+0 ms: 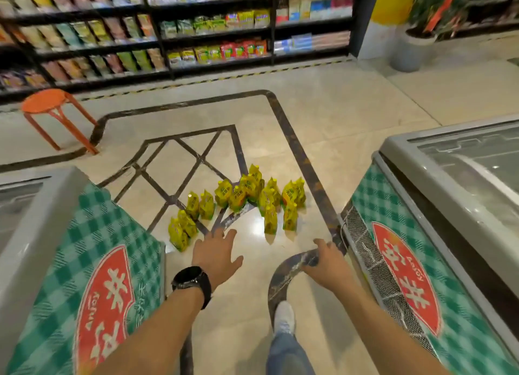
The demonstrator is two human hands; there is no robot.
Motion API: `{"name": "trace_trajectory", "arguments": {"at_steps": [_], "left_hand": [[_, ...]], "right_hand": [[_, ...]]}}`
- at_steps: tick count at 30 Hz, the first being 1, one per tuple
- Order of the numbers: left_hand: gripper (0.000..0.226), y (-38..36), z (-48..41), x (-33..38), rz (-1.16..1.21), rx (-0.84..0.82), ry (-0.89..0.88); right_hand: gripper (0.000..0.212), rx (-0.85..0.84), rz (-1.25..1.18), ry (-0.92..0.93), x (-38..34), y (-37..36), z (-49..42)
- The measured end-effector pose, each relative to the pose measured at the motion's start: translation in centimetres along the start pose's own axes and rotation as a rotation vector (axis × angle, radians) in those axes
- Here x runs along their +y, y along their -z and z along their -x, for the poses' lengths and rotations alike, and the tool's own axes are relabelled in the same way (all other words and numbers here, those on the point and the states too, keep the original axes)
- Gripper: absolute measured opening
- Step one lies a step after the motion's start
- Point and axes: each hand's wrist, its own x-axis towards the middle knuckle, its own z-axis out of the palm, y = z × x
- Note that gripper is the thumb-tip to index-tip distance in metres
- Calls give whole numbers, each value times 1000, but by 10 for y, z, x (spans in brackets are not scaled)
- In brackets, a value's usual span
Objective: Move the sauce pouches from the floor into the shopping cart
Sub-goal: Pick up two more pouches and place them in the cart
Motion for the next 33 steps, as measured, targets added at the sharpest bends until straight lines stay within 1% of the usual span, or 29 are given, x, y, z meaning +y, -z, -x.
{"name": "trace_trajectory", "arguments": {"at_steps": [6,10,13,16,22,24,26,28,30,31,32,33], "left_hand": [[67,22,-116,2,14,-79,19],[68,9,-199,-3,8,-149,15],[66,-17,-266,-4,32,-229,-17],[65,-59,-335,-5,52,-293,-68],[66,-178,-475,-5,37,-416,-179],[70,-220,-522,-5,14,-438,-210],[79,-259,-568,-1,-6,-446,-243],[90,-294,-613,6,-22,-427,-280],[97,-328,-653,16,-27,-388,-335],[96,-345,-669,21,-28,-374,-362],[91,-362,-682,26,-30,-359,-379],[82,-378,-692,29,-28,-342,-390]], "right_hand": [[77,-125,-66,-86,-9,23,-113],[82,-159,-115,-144,-9,27,-184],[79,-171,-159,-210,-4,14,-243],[74,-182,-185,-276,4,-16,-305],[81,-241,-249,-433,32,-106,-444],[79,-251,-286,-469,49,-144,-491],[87,-246,-341,-516,69,-178,-537],[91,-194,-388,-555,89,-211,-582],[88,-102,-432,-580,108,-242,-627],[85,-64,-459,-581,116,-256,-646],[77,-41,-484,-567,124,-269,-664],[63,-17,-502,-535,131,-285,-678]]}}
